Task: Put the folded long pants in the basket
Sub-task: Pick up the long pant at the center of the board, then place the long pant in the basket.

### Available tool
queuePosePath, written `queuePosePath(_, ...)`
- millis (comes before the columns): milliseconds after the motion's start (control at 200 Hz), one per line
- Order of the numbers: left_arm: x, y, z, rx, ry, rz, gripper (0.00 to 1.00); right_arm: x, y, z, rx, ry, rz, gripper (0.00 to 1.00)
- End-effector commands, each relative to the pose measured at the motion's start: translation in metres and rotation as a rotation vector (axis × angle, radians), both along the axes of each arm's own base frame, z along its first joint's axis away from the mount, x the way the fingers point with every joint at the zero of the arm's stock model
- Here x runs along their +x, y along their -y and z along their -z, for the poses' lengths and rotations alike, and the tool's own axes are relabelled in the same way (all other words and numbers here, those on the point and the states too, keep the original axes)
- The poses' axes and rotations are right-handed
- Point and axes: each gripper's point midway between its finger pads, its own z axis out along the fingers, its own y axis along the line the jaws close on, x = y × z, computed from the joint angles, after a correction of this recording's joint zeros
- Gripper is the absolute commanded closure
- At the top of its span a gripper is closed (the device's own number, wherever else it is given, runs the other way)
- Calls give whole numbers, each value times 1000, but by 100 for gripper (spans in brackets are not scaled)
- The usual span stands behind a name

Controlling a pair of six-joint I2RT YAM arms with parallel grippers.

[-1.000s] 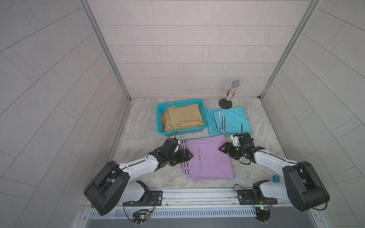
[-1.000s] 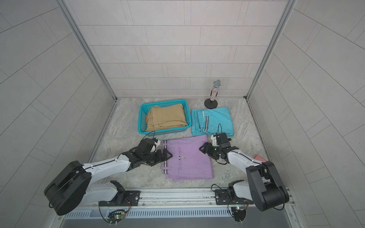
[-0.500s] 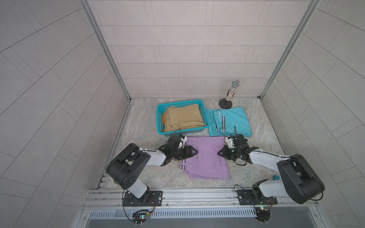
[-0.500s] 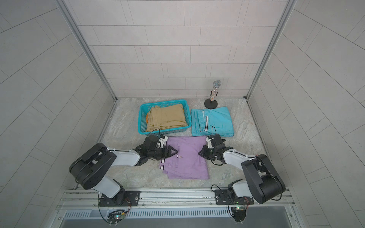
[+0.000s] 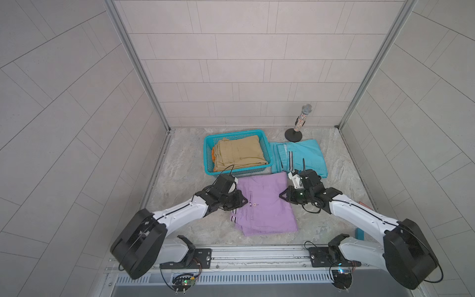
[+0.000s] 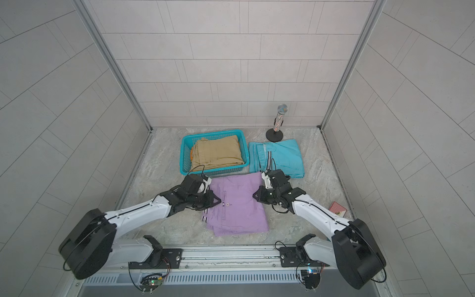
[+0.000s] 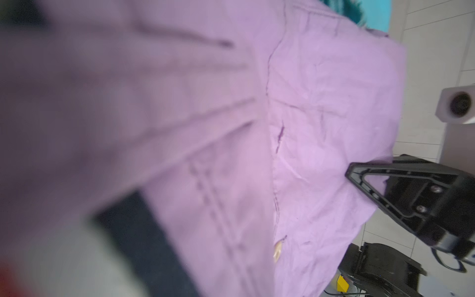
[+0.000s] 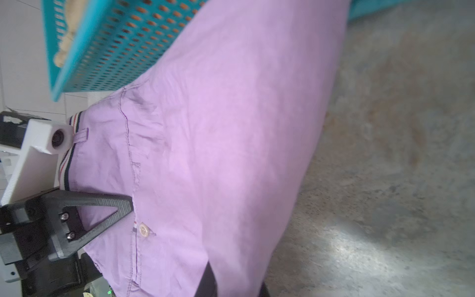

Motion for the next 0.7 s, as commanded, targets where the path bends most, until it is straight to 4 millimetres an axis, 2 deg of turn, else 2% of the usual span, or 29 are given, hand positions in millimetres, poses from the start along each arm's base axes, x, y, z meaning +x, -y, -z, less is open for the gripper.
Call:
queuePosePath(0, -4, -21, -26, 64, 16, -40, 100, 12, 11, -44, -36, 109, 42, 100)
queuePosePath(165, 13, -36, -83, -3, 90, -84, 100, 27, 7, -113, 0, 247, 46, 100)
queuePosePath(270, 33, -45, -106, -60, 106, -117, 100, 45, 0, -154, 20, 323, 41, 100)
queuePosePath(380, 61, -59, -129, -89, 131, -161, 100, 71, -14, -183, 40, 363, 30, 100)
queuePosePath(440, 80, -68, -141, -104, 142, -192, 100, 89, -22, -195, 51, 388, 30, 100)
queuePosePath(490, 98, -75, -149, -118, 157, -211, 100, 106, -29, -198, 53, 389, 32, 100)
queuePosePath(540, 117, -82, -149, -124, 139, -233, 100, 124, -37, -202, 58, 399, 29, 100)
queuePosePath(550, 121, -83, -151, -127, 141, -237, 100, 128, -39, -198, 54, 392, 28, 100)
queuePosePath(695, 176, -97, -136, -108, 95, -287, 100, 184, -61, -188, 36, 383, 23, 100)
